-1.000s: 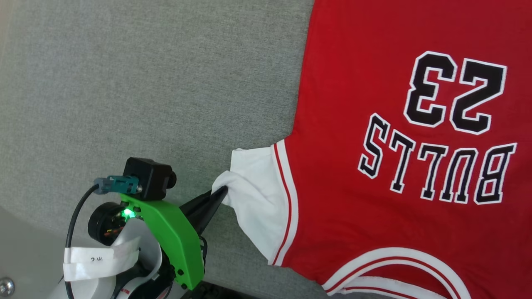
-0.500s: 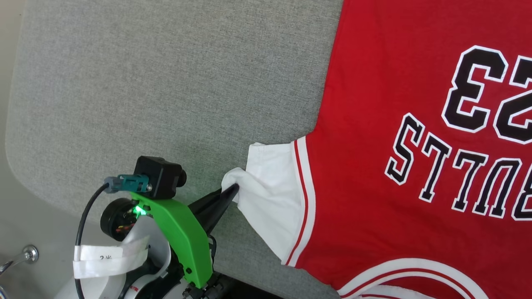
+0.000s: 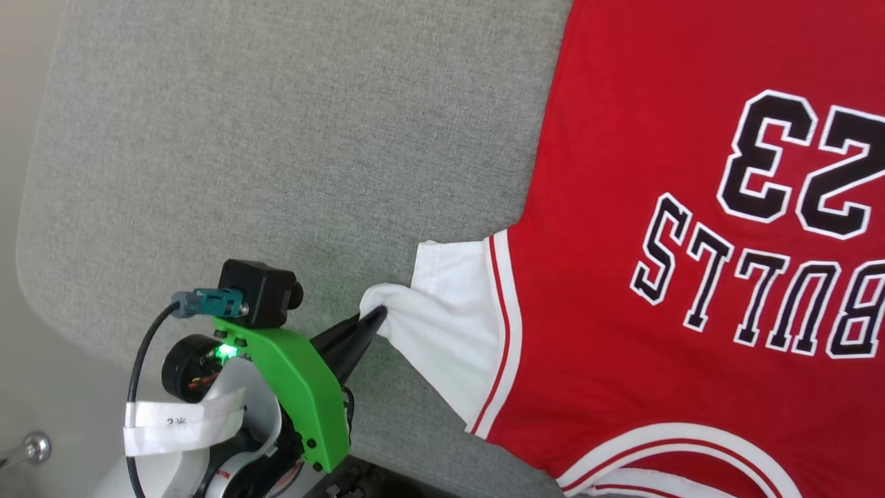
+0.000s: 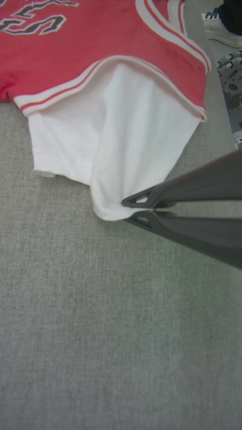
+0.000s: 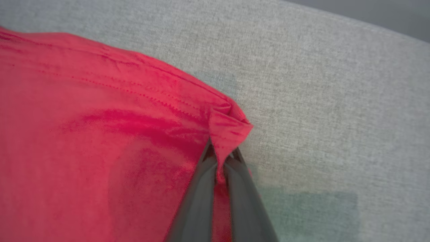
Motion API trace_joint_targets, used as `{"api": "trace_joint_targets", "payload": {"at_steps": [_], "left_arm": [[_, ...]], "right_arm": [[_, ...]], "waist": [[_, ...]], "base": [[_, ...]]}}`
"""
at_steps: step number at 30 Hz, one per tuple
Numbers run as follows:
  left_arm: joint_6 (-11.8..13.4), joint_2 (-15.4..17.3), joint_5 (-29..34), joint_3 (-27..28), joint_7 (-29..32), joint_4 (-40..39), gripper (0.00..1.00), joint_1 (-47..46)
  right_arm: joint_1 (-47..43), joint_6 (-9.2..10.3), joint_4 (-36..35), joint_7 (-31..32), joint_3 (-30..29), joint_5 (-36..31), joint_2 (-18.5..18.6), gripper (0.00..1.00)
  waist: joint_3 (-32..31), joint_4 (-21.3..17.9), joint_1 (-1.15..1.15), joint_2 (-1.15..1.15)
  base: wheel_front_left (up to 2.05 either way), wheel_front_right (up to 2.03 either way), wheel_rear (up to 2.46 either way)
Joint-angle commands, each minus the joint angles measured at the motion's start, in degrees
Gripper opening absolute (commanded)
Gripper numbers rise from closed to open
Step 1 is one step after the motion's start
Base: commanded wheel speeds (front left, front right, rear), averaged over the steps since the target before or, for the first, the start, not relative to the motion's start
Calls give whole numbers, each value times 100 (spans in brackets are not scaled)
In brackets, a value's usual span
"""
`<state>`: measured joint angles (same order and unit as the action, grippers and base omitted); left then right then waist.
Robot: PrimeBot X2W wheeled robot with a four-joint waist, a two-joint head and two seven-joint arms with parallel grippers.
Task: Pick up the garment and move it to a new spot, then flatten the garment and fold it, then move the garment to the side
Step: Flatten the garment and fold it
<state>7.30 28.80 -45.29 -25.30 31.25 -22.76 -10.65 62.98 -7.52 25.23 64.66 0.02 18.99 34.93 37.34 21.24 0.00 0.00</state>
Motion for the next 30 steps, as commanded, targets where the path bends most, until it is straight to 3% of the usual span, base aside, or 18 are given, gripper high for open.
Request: {"api": "trace_joint_targets", "payload": {"at_steps": [1,19,30], "left_arm": [[11,8,-41,40,-17,24,0,-72],[144,26,-298,18,64,546,0,399],[215,53,-525,65,-3,689,0,922]], "right_arm": [[-432,3,207,19,17,29,0,0],[-2797,3,-32,-798,39,833,-159,0],[-4506,3,-720,-1045,-76,1248,-240,0]], "waist": [[-282,-170,0,0],[-1927,-910,0,0],[-2789,-1229,0,0]], "base": [[0,0,0],[0,0,0],[0,0,0]]}}
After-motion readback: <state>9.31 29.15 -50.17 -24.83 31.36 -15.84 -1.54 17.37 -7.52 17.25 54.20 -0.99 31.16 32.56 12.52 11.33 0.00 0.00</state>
